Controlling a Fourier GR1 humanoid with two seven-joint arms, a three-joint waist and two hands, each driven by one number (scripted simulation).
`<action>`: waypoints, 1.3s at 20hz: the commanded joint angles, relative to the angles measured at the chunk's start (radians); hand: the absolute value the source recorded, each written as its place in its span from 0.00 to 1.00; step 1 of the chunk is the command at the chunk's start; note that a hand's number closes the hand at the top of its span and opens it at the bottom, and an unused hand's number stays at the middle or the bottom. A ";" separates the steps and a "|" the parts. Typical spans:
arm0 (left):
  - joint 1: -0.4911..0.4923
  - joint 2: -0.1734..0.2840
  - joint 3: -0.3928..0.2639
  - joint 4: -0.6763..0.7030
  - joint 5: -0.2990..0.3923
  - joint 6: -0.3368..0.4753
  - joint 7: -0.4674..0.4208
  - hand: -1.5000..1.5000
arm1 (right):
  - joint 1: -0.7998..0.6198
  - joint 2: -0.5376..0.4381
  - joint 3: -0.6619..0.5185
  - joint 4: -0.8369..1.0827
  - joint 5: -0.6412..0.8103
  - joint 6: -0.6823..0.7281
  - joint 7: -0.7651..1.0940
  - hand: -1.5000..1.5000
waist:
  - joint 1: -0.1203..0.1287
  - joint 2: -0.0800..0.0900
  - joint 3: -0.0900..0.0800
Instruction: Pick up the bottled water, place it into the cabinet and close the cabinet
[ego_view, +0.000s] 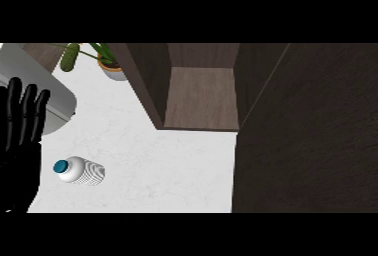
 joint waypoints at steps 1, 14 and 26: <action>0.036 -0.040 0.012 -0.046 -0.083 0.094 0.040 0.00 | -0.042 -0.011 -0.009 0.012 -0.015 0.023 0.017 0.00 | -0.030 0.001 -0.006; 0.261 -0.115 0.058 -0.300 -0.216 0.682 0.351 0.00 | 0.300 0.041 0.278 -0.316 -0.031 0.074 0.125 0.00 | -0.043 -0.005 -0.005; 0.343 -0.089 -0.124 -0.479 -0.447 0.767 0.575 0.00 | 0.250 0.069 0.433 -0.391 0.087 0.002 0.254 0.00 | -0.033 -0.001 -0.005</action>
